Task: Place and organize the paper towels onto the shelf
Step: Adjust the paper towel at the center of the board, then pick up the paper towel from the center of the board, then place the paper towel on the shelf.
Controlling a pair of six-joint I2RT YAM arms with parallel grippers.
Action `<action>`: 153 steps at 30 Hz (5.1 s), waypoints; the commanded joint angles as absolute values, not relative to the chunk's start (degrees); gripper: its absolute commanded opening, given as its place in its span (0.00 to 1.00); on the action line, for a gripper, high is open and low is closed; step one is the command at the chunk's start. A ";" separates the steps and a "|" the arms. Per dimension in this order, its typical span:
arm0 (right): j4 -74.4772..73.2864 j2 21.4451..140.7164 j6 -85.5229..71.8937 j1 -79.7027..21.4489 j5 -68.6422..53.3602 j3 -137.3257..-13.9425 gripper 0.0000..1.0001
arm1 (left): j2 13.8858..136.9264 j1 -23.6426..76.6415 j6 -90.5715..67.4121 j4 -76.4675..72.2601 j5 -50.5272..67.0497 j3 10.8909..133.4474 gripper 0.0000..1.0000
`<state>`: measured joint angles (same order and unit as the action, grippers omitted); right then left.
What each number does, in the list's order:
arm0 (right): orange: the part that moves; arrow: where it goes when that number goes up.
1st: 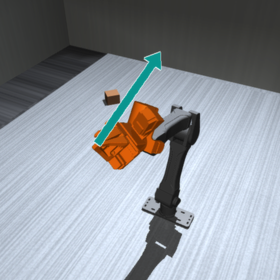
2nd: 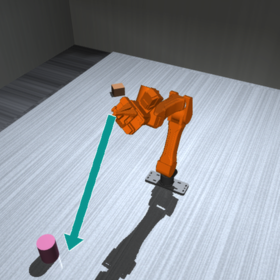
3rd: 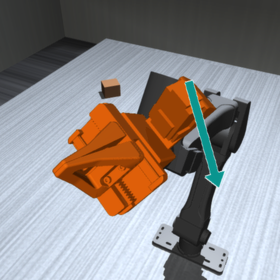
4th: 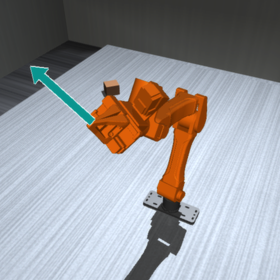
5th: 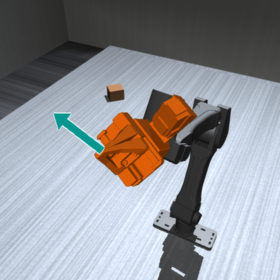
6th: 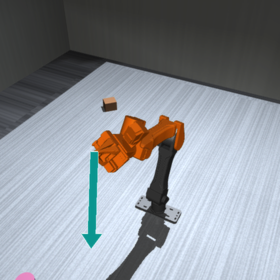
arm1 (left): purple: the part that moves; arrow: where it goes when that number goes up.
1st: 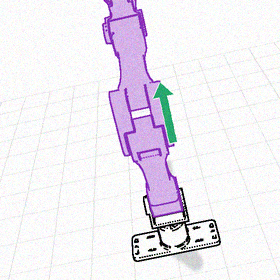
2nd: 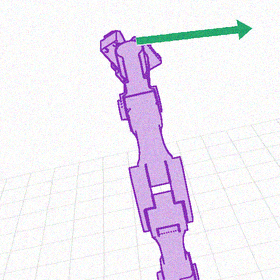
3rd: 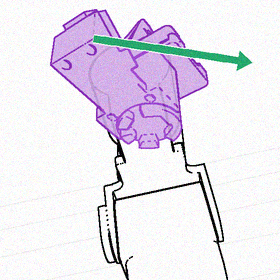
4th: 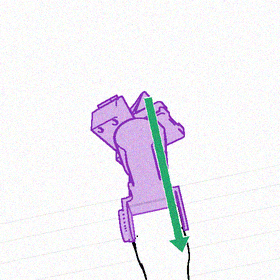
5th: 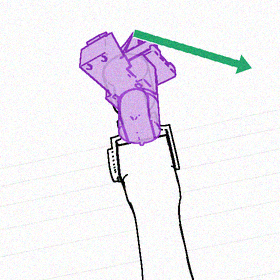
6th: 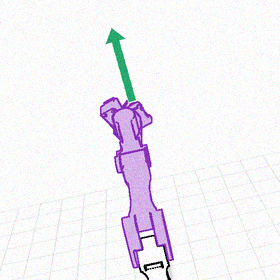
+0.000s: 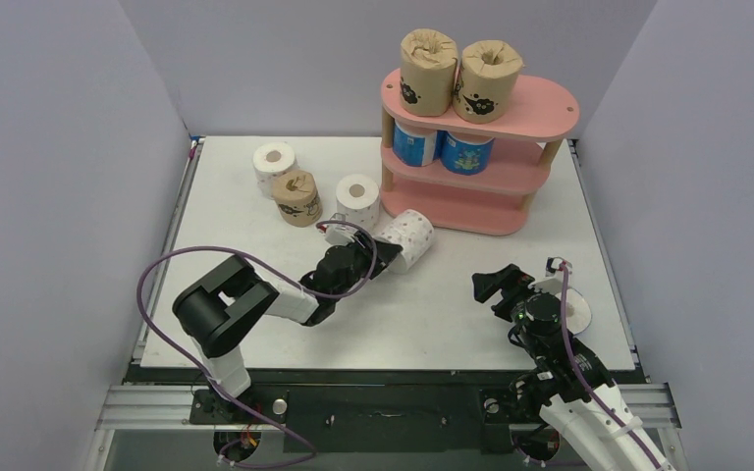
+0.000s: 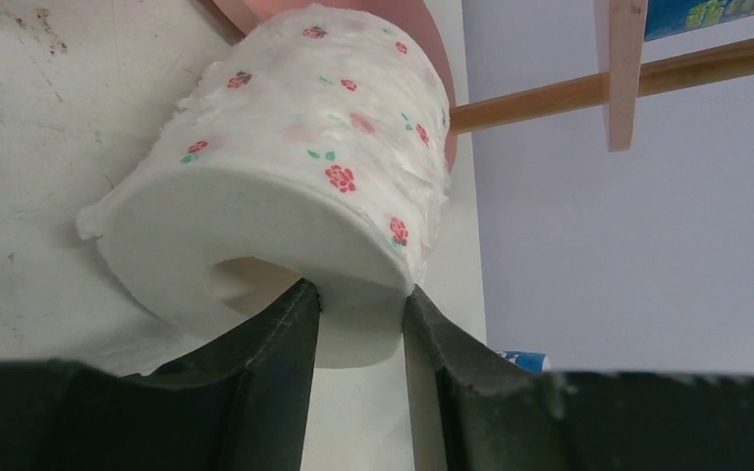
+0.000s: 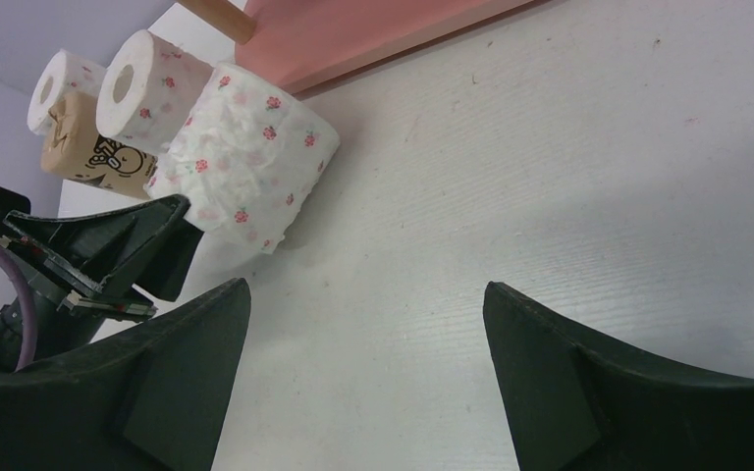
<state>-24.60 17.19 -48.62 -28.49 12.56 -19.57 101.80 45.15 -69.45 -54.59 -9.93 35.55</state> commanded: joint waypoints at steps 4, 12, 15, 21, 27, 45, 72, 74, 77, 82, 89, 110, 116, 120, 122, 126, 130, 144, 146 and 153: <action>-25.76 17.21 -47.54 -28.68 13.03 -22.53 0.84 | 90.31 44.67 -63.15 -45.64 -9.17 35.22 0.25; -29.10 16.23 -46.03 -28.64 14.29 -23.94 0.84 | 75.99 45.55 -47.76 -14.48 -9.03 43.08 0.20; -30.38 15.51 -45.50 -28.67 14.80 -24.37 0.84 | 72.45 47.06 -41.60 2.39 -10.23 49.63 0.21; -30.04 16.04 -45.76 -28.69 14.63 -24.39 0.83 | 73.02 54.33 -31.68 26.38 -18.49 61.33 0.25; -29.74 17.31 -45.58 -28.66 13.91 -25.20 0.83 | 80.01 59.15 -27.49 37.90 -21.27 67.95 0.25; -29.94 19.85 -44.98 -28.66 9.42 -24.74 0.82 | 91.33 63.16 -25.25 34.89 -23.22 74.53 0.70; -26.26 56.67 -44.32 -42.91 11.48 -44.21 0.89 | 43.30 63.42 -39.95 4.08 -30.15 29.42 0.96; -25.66 55.69 -45.22 -42.86 14.71 -43.09 0.89 | 46.53 63.32 -38.80 6.73 -30.64 33.07 0.96; -24.76 54.01 -46.48 -42.71 16.72 -40.51 0.89 | 51.57 61.66 -38.91 10.29 -30.54 39.14 0.96; -24.57 51.62 -47.64 -41.80 17.57 -37.38 0.89 | 62.78 52.76 -40.90 13.10 -17.02 46.63 0.98; -24.63 48.31 -47.15 -40.51 16.79 -34.65 0.90 | 70.08 50.69 -40.31 17.58 -13.64 51.20 0.91; -24.50 41.14 -46.66 -39.94 16.93 -29.01 0.90 | 79.87 47.99 -38.29 16.71 -9.11 54.28 0.42; -25.48 37.72 -46.76 -39.90 18.92 -27.77 0.90 | 79.27 48.00 -38.61 17.80 -9.18 58.04 0.27; -26.04 35.28 -48.16 -39.82 22.26 -26.60 0.90 | 78.96 47.99 -39.83 18.05 -11.13 60.77 0.24; -26.32 33.95 -48.83 -39.78 23.80 -26.07 0.89 | 79.42 47.97 -41.06 17.67 -12.42 62.10 0.18; -26.83 31.68 -49.88 -39.77 25.60 -25.38 0.89 | 82.02 47.92 -44.35 16.24 -14.03 65.83 0.12; -28.01 30.31 -50.72 -39.78 27.11 -25.18 0.89 | 87.44 47.92 -49.10 17.72 -16.66 71.78 0.00; -31.37 26.39 -51.44 -39.60 30.15 -24.31 0.89 | 106.07 45.33 -65.38 30.20 -26.59 91.72 0.00; -31.16 26.26 -51.76 -39.55 29.84 -23.94 0.89 | 107.37 44.89 -65.58 30.25 -27.19 93.19 0.00; -30.65 27.21 -51.06 -39.55 30.03 -24.07 0.89 | 110.62 43.53 -66.04 30.12 -28.32 97.52 0.00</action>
